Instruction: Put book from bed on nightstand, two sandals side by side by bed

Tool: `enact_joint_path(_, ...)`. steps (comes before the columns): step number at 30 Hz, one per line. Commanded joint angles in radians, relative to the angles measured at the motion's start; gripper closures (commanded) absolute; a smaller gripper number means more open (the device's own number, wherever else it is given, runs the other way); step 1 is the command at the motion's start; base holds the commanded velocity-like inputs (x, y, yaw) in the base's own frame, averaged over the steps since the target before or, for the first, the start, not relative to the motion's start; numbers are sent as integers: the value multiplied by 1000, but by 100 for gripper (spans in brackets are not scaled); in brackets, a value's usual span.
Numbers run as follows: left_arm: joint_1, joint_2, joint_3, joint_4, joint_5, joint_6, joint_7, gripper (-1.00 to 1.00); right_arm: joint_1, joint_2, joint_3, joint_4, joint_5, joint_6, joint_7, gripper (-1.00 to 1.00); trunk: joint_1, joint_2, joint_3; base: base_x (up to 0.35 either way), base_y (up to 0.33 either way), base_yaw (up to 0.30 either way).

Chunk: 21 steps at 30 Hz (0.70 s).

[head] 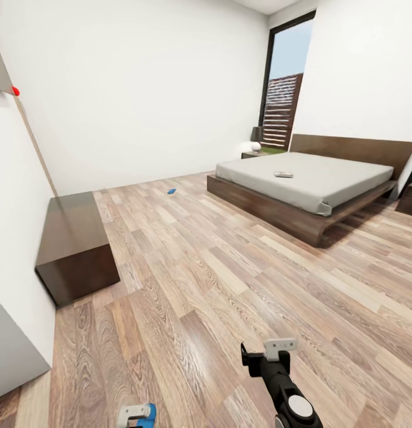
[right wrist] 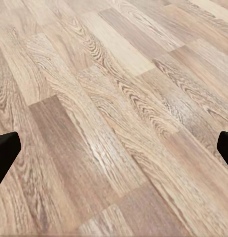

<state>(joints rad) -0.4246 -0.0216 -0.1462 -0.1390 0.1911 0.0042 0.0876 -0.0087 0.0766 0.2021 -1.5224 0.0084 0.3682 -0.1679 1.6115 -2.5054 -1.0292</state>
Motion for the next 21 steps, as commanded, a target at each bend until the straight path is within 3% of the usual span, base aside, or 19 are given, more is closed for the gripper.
enact_joint_path(1,0,0,-9,-1,10,0,5,-100,6,0,10,-13,1,6,-6,-100,0,-1,-5,0,0,0)
enact_joint_path(11,0,0,-9,-1,10,-1,4,-100,24,-1,34,-45,2,7,-9,-100,5,-3,-44,0,0,0)
enact_joint_path(21,0,0,-9,-2,10,-2,4,-100,29,-2,40,-52,2,8,-10,-100,5,-3,-44,0,0,0)
